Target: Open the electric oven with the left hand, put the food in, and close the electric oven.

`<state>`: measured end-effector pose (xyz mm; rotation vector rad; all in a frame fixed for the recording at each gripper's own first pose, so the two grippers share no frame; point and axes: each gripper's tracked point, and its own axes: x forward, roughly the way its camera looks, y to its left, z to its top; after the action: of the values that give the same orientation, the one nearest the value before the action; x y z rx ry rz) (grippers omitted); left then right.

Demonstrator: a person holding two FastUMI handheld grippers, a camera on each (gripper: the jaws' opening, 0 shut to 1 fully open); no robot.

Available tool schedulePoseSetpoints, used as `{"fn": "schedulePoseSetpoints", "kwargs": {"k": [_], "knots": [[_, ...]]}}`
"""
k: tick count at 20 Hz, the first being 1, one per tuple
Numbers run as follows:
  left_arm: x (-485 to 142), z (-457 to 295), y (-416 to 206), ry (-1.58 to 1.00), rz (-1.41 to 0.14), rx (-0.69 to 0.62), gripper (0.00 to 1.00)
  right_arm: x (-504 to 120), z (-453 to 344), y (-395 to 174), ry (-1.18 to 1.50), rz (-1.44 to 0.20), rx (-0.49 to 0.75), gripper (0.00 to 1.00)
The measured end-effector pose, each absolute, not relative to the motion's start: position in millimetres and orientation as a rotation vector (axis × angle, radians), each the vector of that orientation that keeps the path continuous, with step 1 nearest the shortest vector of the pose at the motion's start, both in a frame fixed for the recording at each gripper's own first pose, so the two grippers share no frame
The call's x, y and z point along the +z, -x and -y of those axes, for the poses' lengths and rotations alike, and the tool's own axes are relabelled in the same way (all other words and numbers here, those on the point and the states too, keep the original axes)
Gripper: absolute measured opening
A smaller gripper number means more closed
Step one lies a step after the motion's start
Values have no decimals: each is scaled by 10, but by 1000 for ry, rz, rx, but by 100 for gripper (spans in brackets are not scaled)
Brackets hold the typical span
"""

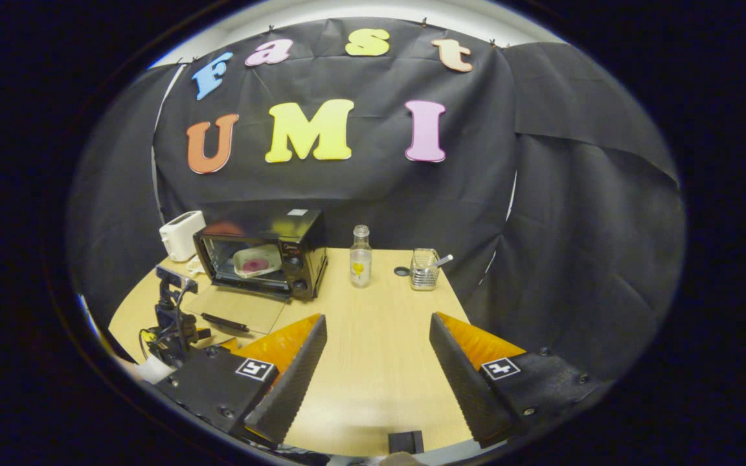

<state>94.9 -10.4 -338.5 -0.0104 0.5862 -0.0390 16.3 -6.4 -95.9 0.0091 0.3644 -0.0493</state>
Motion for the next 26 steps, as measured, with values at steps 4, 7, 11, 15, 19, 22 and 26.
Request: {"fn": "schedulePoseSetpoints", "kwargs": {"k": [4,7,11,15,19,22,26], "knots": [[-3443,94,-1096,8,-595,-39,97,-980,67,-150,-19,-375,-87,100],[-3423,64,-1124,10,-608,-32,97,-1002,67,-175,-46,-386,-108,100],[-3201,28,-1173,15,-591,-38,97,-1025,-40,-236,-64,-391,-99,100],[-2874,-15,-1285,0,-535,-59,97,-986,-141,-295,-73,-374,-86,100],[-2476,-94,-1457,-2,-475,-66,97,-964,-158,-335,-93,-363,-83,100],[-2232,-102,-1585,-9,-442,-78,97,-991,-141,-346,-114,-361,-91,100],[-2058,-120,-1723,-12,-431,-74,97,-955,-56,-323,-132,-343,-111,100]]}}
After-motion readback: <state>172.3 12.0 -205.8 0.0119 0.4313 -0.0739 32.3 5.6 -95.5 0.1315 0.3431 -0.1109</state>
